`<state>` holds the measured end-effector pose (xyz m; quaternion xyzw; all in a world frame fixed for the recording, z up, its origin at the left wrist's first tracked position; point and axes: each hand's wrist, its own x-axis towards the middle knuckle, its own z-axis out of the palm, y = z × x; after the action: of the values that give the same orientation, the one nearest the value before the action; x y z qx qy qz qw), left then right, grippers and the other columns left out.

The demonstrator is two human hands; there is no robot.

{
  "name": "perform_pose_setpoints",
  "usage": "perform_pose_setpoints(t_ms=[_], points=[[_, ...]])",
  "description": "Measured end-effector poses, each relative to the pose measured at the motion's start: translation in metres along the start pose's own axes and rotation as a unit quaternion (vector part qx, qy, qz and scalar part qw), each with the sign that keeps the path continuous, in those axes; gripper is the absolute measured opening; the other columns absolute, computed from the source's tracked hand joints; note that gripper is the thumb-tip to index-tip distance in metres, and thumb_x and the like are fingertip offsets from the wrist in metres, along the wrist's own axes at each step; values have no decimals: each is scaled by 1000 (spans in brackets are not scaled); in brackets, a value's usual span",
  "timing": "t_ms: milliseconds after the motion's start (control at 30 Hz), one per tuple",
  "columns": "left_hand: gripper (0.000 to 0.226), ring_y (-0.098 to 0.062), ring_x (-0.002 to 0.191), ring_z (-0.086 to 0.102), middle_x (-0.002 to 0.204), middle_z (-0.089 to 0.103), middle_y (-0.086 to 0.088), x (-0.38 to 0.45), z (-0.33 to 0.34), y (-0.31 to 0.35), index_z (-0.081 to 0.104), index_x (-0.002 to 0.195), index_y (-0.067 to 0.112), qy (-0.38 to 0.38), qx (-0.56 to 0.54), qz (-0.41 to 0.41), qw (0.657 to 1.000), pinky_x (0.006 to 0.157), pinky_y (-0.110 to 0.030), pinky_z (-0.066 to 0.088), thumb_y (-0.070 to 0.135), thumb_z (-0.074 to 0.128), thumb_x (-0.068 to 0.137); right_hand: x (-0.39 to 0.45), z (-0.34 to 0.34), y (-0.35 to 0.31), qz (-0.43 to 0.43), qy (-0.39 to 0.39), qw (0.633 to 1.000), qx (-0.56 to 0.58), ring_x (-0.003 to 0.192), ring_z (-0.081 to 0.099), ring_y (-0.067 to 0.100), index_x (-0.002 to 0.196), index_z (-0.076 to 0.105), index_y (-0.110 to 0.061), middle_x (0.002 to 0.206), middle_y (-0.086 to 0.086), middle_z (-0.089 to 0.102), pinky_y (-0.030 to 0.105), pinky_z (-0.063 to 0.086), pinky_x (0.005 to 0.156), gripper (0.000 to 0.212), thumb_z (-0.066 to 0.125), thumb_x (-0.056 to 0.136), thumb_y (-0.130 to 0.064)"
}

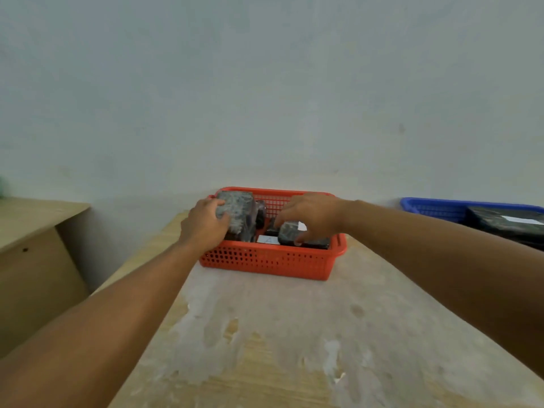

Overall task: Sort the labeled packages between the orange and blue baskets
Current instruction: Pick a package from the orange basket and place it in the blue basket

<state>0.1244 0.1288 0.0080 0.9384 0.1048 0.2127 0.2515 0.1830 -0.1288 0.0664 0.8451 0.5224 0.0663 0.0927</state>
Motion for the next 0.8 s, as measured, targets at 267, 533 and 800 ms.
perform_pose_setpoints(t_ms=[267,533,800], points=[[42,-18,130,40,139,48,8,1,22,-6,50,125,35,32,94,66,993,102,-51,30,51,28,93,55,25,-13,-111,-79,989,-62,125,48,18,141,51,-32,138,-6,59,44,41,102,61,68,83,-23],[48,-18,133,37,143,45,7,0,23,-4,47,131,33,30,101,71,992,107,-53,26,52,23,94,56,34,-13,-139,-33,990,2,114,55,17,128,60,-25,126,-4,65,41,45,98,35,60,93,-28],[51,-20,136,35,148,42,6,1,24,-5,43,136,35,17,109,63,992,108,-53,24,55,22,93,34,37,1,-34,54,990,128,110,56,16,126,56,-20,123,-1,59,39,49,95,60,83,74,-32]])
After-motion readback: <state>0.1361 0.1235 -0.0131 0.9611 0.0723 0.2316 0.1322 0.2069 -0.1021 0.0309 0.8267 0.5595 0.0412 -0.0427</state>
